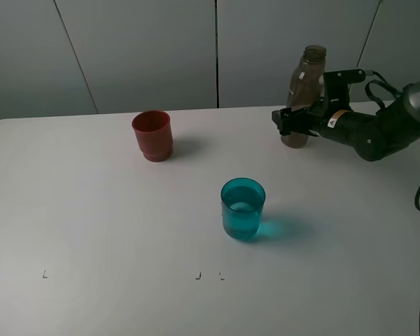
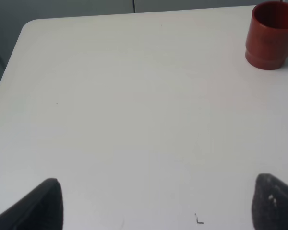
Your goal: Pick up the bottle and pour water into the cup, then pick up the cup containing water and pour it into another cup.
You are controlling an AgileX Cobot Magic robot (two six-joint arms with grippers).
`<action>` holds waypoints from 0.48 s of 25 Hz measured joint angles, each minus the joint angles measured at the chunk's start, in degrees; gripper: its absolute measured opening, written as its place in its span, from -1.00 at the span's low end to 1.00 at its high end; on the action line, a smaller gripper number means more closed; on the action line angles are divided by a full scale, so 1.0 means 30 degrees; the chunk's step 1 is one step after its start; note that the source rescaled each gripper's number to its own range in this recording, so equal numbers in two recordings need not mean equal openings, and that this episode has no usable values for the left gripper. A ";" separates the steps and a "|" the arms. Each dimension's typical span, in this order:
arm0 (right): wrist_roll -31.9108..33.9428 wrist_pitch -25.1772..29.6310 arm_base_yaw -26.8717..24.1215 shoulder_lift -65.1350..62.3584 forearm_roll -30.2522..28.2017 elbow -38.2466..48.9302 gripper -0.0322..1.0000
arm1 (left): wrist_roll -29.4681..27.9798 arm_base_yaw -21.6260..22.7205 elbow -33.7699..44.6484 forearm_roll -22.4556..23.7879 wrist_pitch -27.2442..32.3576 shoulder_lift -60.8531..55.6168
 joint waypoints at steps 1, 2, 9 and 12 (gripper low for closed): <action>0.0000 0.0033 0.0000 -0.0318 -0.0084 0.0256 0.99 | 0.0000 0.0000 0.0000 0.0000 0.0000 0.0000; 0.0036 0.0096 0.0000 -0.0658 -0.0084 0.0491 0.99 | 0.0000 0.0000 0.0000 0.0000 0.0000 0.0000; 0.0106 0.0178 0.0000 -0.2821 -0.0904 0.2928 1.00 | 0.0000 0.0000 0.0000 0.0000 0.0000 0.0000; 0.0251 0.0178 0.0000 -0.3916 -0.2395 0.4286 1.00 | -0.0130 0.0000 0.0000 0.0000 0.0000 0.0000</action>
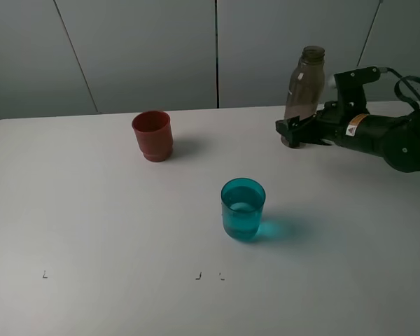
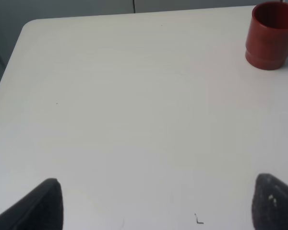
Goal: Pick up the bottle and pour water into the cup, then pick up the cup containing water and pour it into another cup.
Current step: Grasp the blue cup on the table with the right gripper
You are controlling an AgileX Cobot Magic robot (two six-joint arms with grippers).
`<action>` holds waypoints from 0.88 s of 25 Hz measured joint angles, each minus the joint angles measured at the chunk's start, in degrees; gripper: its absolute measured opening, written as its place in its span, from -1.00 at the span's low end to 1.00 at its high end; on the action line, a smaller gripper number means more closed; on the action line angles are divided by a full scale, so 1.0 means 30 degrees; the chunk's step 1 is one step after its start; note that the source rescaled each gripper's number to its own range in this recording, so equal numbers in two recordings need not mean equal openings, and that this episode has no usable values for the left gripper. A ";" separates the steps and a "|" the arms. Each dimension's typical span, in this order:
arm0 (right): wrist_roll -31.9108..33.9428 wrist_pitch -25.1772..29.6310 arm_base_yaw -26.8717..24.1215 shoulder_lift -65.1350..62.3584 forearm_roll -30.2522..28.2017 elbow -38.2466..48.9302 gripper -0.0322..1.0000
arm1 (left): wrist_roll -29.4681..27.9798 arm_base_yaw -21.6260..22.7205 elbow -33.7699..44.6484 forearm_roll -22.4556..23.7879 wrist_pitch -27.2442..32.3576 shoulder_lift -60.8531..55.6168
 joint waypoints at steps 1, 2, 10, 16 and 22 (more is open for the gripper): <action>0.0101 0.0000 0.0000 -0.0452 -0.0696 0.0364 1.00 | 0.0000 0.0000 0.0000 0.0000 0.0000 0.0000; 0.0200 0.0000 0.0000 -0.0878 -0.1291 0.0799 1.00 | 0.0000 0.0000 0.0000 0.0000 0.0000 0.0000; 0.0726 -0.0037 0.0000 -0.4682 -0.2306 0.4451 1.00 | 0.0130 0.0000 0.0000 0.0000 0.0000 0.0000; 0.0947 -0.0071 0.0000 -0.6006 -0.5369 0.6412 1.00 | 0.0130 0.0000 0.0000 0.0000 0.0000 0.0000; 0.2239 -0.0071 0.0000 -0.6089 -0.7862 0.7390 1.00 | 0.0130 0.0000 0.0000 0.0000 0.0000 0.0000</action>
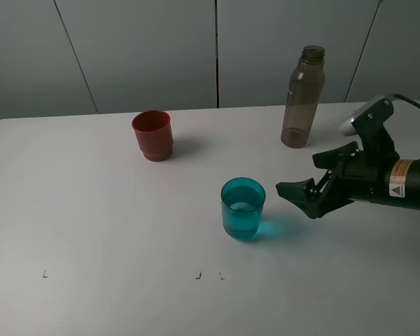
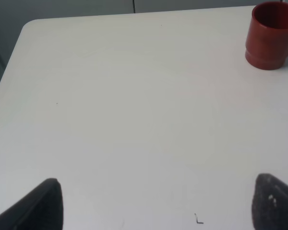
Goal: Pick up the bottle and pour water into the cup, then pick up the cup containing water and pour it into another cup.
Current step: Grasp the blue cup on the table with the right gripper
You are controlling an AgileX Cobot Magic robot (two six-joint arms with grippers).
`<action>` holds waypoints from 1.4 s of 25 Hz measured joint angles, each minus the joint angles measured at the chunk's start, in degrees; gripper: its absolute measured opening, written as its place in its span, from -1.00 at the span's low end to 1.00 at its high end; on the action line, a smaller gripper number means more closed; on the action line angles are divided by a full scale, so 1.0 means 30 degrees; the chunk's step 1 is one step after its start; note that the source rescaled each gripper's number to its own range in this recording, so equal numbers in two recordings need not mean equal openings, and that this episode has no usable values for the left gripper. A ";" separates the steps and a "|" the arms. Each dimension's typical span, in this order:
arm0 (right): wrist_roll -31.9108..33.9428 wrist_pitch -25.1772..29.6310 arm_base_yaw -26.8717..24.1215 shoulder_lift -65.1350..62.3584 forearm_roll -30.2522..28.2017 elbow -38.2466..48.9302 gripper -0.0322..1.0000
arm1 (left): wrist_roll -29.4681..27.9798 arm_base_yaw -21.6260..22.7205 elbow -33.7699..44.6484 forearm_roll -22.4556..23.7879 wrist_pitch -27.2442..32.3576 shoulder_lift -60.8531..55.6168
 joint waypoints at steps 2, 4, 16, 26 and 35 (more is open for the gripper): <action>0.0189 -0.0295 0.0000 0.0000 -0.0644 0.0224 1.00 | 0.0000 0.0000 0.0000 0.0000 0.0000 0.0000; 0.0235 -0.0665 0.0000 -0.0029 -0.1524 0.0450 1.00 | 0.0000 0.0000 0.0000 0.0000 0.0000 0.0000; 0.0281 -0.1094 0.0000 -0.0029 -0.4553 0.0848 1.00 | 0.0000 0.0000 0.0000 0.0000 0.0000 0.0000; 0.0016 -0.2224 0.0000 0.1506 -0.4663 0.0848 1.00 | 0.0000 0.0000 0.0000 0.0000 0.0000 0.0000; -0.0642 -0.3163 0.0000 0.3330 -0.5303 -0.0115 1.00 | 0.0000 0.0000 0.0000 0.0000 0.0000 0.0000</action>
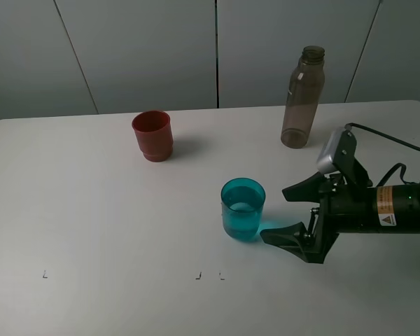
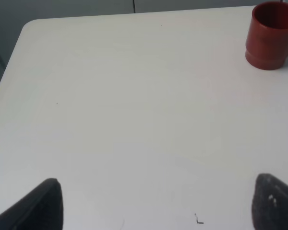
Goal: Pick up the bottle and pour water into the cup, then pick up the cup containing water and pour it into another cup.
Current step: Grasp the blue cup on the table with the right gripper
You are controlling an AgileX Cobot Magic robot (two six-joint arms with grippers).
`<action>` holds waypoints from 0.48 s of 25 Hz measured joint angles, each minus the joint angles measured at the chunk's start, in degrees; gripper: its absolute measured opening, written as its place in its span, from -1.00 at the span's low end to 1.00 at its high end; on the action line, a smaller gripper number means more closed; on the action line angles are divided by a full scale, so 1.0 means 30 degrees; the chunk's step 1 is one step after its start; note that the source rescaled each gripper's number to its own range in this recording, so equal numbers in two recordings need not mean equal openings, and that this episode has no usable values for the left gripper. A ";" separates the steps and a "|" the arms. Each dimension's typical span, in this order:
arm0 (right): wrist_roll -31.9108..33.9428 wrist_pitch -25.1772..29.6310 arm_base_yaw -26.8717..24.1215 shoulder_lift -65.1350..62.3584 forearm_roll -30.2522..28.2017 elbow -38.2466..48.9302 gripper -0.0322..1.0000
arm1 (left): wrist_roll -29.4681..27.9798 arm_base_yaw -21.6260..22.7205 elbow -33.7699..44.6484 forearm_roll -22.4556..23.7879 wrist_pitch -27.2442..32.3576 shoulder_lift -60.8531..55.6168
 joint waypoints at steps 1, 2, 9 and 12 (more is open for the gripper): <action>-0.0140 -0.0139 0.0000 0.0145 -0.0027 -0.0087 1.00 | 0.0000 0.0000 0.0000 0.0000 0.0000 0.0000; -0.0380 -0.0188 0.0000 0.0244 -0.0077 -0.0183 1.00 | 0.0000 0.0000 0.0000 0.0000 0.0000 0.0000; -0.2198 -0.0263 0.0325 0.1085 -0.0428 -0.0941 1.00 | 0.0000 0.0000 0.0000 0.0000 0.0000 0.0000; -0.2465 -0.0325 0.0537 0.1655 -0.0474 -0.1674 1.00 | 0.0000 0.0000 0.0000 0.0000 0.0000 0.0000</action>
